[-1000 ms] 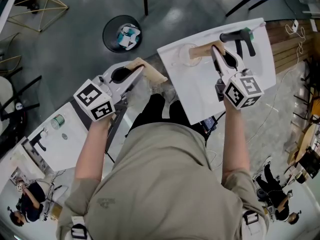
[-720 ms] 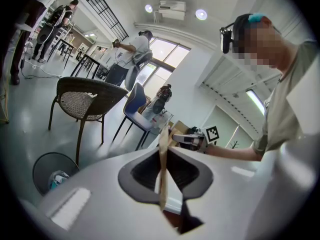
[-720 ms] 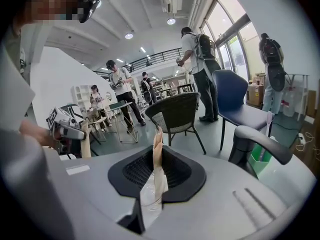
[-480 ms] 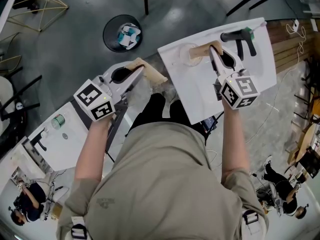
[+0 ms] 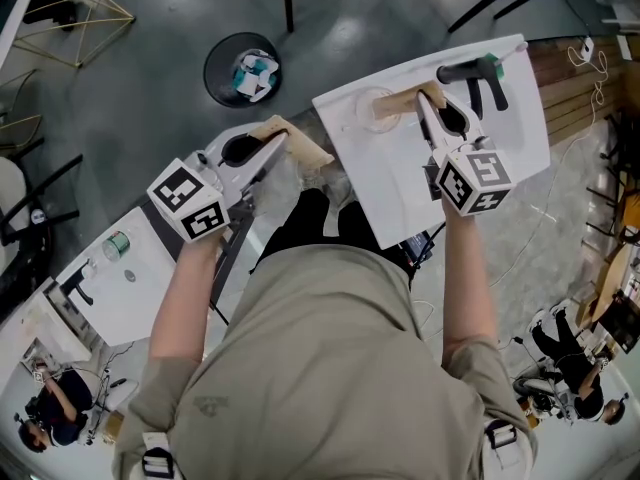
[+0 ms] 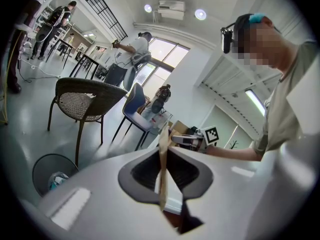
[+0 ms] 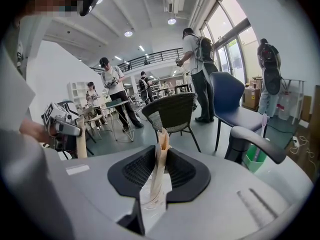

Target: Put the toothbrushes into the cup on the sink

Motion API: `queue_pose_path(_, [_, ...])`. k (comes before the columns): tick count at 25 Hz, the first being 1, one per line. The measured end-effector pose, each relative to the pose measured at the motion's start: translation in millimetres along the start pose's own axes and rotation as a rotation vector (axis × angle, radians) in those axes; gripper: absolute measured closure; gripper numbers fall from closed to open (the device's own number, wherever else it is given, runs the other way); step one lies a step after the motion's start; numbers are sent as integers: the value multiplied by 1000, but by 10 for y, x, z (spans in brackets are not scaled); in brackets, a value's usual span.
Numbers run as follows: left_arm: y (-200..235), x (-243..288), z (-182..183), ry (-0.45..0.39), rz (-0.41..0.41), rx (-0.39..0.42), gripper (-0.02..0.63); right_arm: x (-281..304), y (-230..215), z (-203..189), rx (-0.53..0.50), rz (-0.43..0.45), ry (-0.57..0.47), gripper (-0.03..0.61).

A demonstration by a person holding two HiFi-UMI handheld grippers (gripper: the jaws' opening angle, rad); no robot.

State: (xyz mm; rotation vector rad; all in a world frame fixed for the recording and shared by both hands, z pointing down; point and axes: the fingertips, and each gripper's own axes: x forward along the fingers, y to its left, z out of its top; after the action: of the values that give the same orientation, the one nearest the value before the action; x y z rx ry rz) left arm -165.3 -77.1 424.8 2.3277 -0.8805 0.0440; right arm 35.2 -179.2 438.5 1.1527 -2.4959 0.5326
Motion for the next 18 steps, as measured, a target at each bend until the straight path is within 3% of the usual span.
queue_pose_path(18, [-140,57,59,-15,7,23,577,-265,-137,86,82,2,-67,494])
